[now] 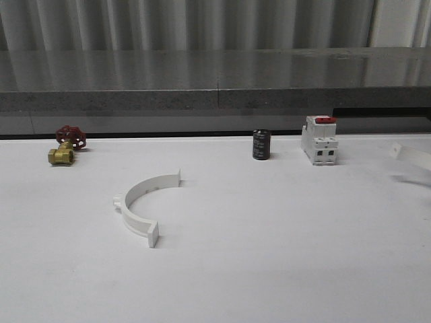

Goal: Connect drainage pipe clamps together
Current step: 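Carry the held clamp half toward the placed half, facing its open side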

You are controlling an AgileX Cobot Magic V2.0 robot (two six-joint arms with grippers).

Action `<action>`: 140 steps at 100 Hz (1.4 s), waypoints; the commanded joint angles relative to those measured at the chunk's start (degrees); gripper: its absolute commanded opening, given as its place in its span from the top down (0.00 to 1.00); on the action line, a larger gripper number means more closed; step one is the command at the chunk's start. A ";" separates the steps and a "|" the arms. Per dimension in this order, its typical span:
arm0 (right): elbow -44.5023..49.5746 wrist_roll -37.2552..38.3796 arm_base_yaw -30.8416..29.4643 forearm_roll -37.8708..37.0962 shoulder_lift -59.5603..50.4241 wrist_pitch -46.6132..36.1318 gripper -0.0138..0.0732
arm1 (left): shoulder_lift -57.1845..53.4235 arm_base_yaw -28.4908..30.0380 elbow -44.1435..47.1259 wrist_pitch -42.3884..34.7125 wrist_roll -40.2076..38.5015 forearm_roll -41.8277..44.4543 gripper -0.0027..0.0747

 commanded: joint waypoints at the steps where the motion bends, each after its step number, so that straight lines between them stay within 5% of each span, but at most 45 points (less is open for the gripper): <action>1: -1.90 5.48 5.47 -0.34 -6.35 0.16 0.82 | 0.17 0.32 -1.55 -4.70 0.12 0.17 0.99; 26: -2.49 36.77 27.21 -20.30 -8.26 -4.33 0.82 | 0.17 0.32 -1.55 -4.70 0.12 0.17 0.99; 39: -2.48 47.01 37.09 -23.80 -7.86 -8.29 0.82 | 0.17 0.32 -1.55 -4.70 0.12 0.07 0.99; 60: -6.40 48.94 43.15 -23.94 -4.65 -7.16 0.82 | 0.17 0.32 -1.55 -4.70 0.12 -1.15 0.99; 140: -9.35 52.29 44.27 -15.07 -1.49 -8.24 0.82 | 0.17 0.32 -1.55 -4.70 0.12 -1.15 0.99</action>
